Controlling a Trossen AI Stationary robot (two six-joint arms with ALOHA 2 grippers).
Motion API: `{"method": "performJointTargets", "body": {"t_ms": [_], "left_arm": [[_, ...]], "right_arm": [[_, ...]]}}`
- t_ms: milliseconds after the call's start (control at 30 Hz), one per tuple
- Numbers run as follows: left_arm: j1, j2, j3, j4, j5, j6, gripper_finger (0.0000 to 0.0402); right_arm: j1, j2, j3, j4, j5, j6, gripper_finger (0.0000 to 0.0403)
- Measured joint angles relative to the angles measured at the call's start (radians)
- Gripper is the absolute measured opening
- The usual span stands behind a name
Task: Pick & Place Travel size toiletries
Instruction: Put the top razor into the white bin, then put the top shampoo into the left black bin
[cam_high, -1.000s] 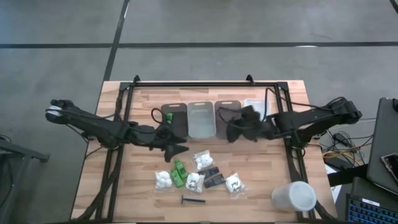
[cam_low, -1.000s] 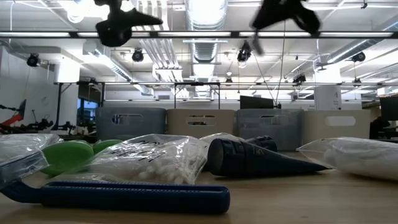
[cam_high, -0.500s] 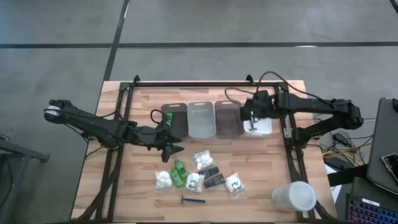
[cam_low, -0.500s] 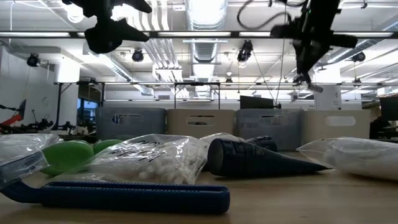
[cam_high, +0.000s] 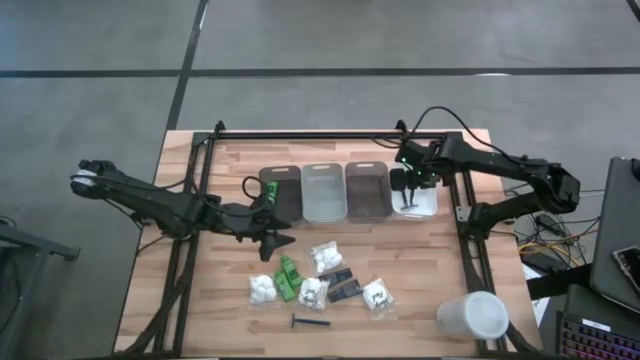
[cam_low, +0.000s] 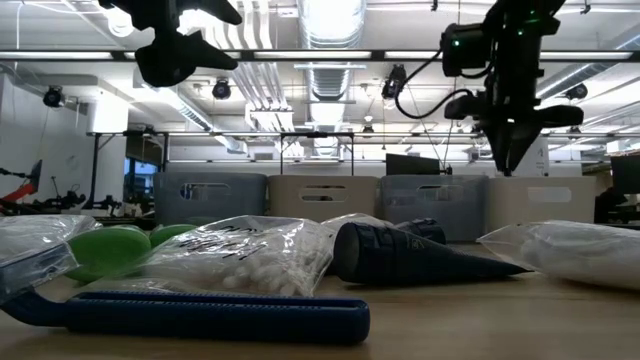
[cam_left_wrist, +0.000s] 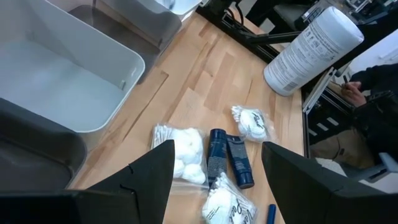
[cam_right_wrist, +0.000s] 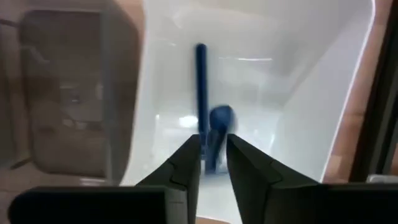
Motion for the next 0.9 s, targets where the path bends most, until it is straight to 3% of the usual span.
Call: {"method": "performJointTargets", "body": {"t_ms": [233, 667, 800, 900], "left_arm": [[0.000, 0.000, 0.000, -0.012, 0.001, 0.003, 0.0245], [-0.006, 0.000, -0.001, -0.045, 0.008, -0.001, 0.0245], [-0.006, 0.000, -0.001, -0.045, 0.007, 0.001, 0.0245], [-0.006, 0.000, -0.001, -0.045, 0.007, 0.003, 0.0245]], "right_arm": [[0.030, -0.001, -0.002, 0.016, 0.026, 0.007, 0.0149], [0.240, -0.002, 0.070, 0.063, 0.156, 0.108, 0.0253], [0.291, -0.006, 0.070, 0.181, 0.163, 0.138, 0.0254], [0.307, -0.006, 0.070, 0.260, 0.194, 0.163, 0.0222]]}}
